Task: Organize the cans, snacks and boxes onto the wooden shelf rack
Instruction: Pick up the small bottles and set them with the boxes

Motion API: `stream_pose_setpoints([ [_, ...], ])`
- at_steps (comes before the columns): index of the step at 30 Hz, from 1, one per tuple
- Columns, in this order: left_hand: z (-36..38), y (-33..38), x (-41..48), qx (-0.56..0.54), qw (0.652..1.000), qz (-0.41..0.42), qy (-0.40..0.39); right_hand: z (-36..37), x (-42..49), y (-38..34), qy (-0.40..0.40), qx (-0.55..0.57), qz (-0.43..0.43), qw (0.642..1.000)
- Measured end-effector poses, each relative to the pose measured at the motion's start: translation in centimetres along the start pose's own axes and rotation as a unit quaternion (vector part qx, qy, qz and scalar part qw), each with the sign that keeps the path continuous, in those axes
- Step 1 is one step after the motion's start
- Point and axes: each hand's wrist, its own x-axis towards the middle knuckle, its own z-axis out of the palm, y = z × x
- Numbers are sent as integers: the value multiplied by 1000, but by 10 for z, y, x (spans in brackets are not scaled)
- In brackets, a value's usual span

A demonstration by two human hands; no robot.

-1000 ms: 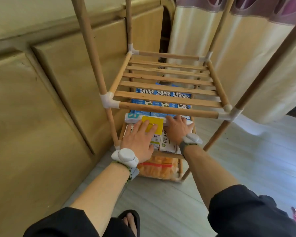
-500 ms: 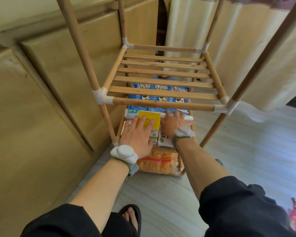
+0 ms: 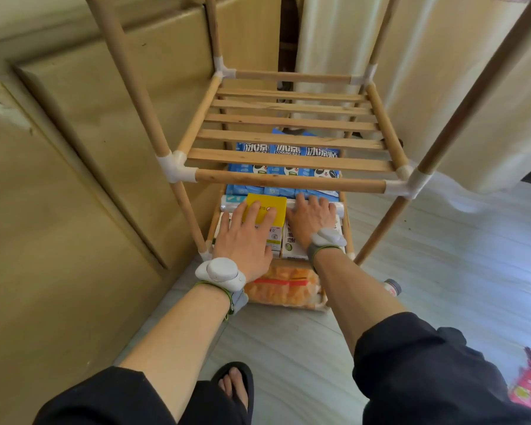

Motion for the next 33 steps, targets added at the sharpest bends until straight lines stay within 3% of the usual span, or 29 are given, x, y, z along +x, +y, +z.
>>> stream_pose_setpoints([
  [9,-8,2,1,2,1000,-1,-19,-20,2,4,-39,19,15,999],
  [13,-13,3,0,11,999,0,-41,-30,-10,8,-19,22,7,1000],
  [17,-21,3,-5,7,997,4,-72,-44,-43,8,11,35,-2,999],
  [28,-61,13,-40,-1,991,4,-133,-78,-135,25,-32,22,-1,999],
  [33,-85,38,-54,0,988,32,-152,-106,-173,38,-16,23,-20,999],
])
